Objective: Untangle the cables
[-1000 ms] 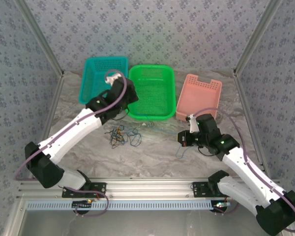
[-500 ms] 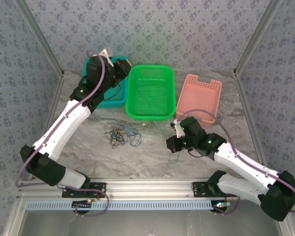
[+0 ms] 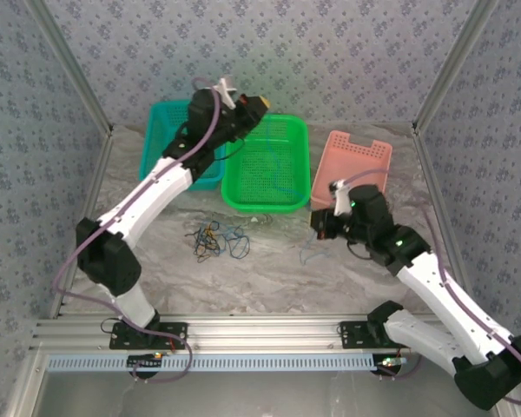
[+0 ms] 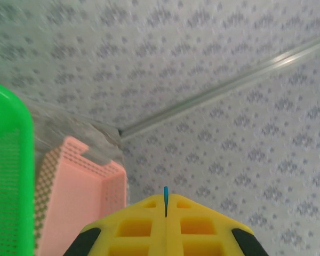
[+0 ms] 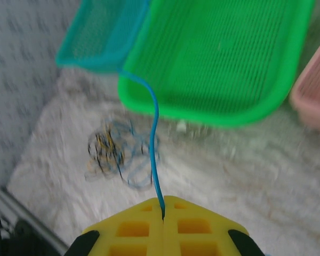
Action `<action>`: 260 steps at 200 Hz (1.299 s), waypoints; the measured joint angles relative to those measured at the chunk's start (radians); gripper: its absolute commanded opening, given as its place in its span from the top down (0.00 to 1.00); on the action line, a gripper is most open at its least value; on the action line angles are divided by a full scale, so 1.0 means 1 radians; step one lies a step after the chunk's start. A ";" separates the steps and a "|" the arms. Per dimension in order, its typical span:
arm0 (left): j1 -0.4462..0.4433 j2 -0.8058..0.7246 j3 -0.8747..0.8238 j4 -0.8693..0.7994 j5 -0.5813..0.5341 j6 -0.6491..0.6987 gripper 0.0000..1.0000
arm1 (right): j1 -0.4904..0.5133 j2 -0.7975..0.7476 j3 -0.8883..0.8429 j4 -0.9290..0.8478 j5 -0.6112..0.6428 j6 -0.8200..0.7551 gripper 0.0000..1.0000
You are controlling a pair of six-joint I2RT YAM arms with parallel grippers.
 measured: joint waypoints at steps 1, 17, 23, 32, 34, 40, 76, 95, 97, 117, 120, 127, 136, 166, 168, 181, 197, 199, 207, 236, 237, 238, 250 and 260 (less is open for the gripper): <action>-0.002 0.003 0.002 0.001 0.001 -0.002 1.00 | -0.008 0.002 0.007 0.000 -0.002 0.000 1.00; -0.042 0.086 0.071 0.019 0.016 -0.014 1.00 | -0.092 0.039 0.106 -0.011 -0.035 -0.008 1.00; -0.054 0.125 0.110 0.027 0.020 -0.023 1.00 | -0.126 0.058 0.141 -0.012 -0.049 -0.014 1.00; -0.067 0.186 0.172 0.053 0.025 -0.033 1.00 | -0.173 0.087 0.184 -0.011 -0.072 -0.019 1.00; -0.068 0.199 0.184 0.060 0.025 -0.037 1.00 | -0.184 0.094 0.192 -0.010 -0.078 -0.020 1.00; -0.073 0.242 0.230 0.074 0.030 -0.050 1.00 | -0.214 0.113 0.212 -0.010 -0.095 -0.023 1.00; -0.077 0.554 0.628 0.110 0.058 -0.109 1.00 | -0.395 0.271 0.322 0.003 -0.185 -0.031 1.00; -0.079 0.761 0.949 0.051 0.064 -0.109 1.00 | -0.465 0.339 0.330 0.026 -0.214 -0.034 1.00; -0.080 0.781 0.979 0.043 0.066 -0.110 1.00 | -0.470 0.346 0.330 0.027 -0.217 -0.034 1.00; -0.092 0.971 1.253 0.001 0.066 -0.110 1.00 | -0.526 0.411 0.317 0.062 -0.238 -0.033 1.00; -0.094 0.991 1.272 -0.002 0.066 -0.111 0.99 | -0.533 0.420 0.313 0.069 -0.241 -0.033 1.00; -0.100 1.021 1.291 -0.002 0.067 -0.111 0.96 | -0.548 0.438 0.300 0.085 -0.245 -0.033 1.00; -0.108 1.050 1.289 -0.005 0.067 -0.110 0.93 | -0.563 0.463 0.283 0.108 -0.248 -0.032 1.00; -0.138 1.094 1.199 -0.015 0.071 -0.084 0.83 | -0.597 0.578 0.224 0.174 -0.251 -0.032 1.00; -0.139 1.096 1.195 -0.017 0.071 -0.085 0.82 | -0.598 0.585 0.223 0.175 -0.251 -0.032 1.00; -0.146 1.107 1.173 -0.036 0.073 -0.073 0.75 | -0.603 0.637 0.216 0.187 -0.250 -0.031 1.00; -0.156 1.107 1.158 -0.060 0.086 -0.058 0.50 | -0.603 0.680 0.211 0.195 -0.249 -0.029 1.00; -0.158 1.107 1.158 -0.062 0.088 -0.053 0.46 | -0.603 0.683 0.211 0.195 -0.248 -0.028 1.00; -0.159 1.107 1.158 -0.065 0.098 -0.047 0.34 | -0.603 0.694 0.210 0.197 -0.247 -0.024 1.00; -0.166 1.107 1.167 -0.128 0.114 -0.001 0.17 | -0.603 0.709 0.211 0.195 -0.235 -0.014 1.00; -0.166 1.107 1.167 -0.133 0.113 0.000 0.15 | -0.603 0.710 0.211 0.194 -0.234 -0.014 1.00; -0.166 1.106 1.167 -0.137 0.113 0.003 0.13 | -0.603 0.711 0.211 0.193 -0.233 -0.014 1.00; -0.169 1.098 1.168 -0.216 0.084 0.050 0.04 | -0.603 0.731 0.216 0.186 -0.219 -0.010 1.00; -0.173 1.081 1.168 -0.294 0.045 0.102 0.03 | -0.603 0.753 0.225 0.174 -0.206 -0.003 1.00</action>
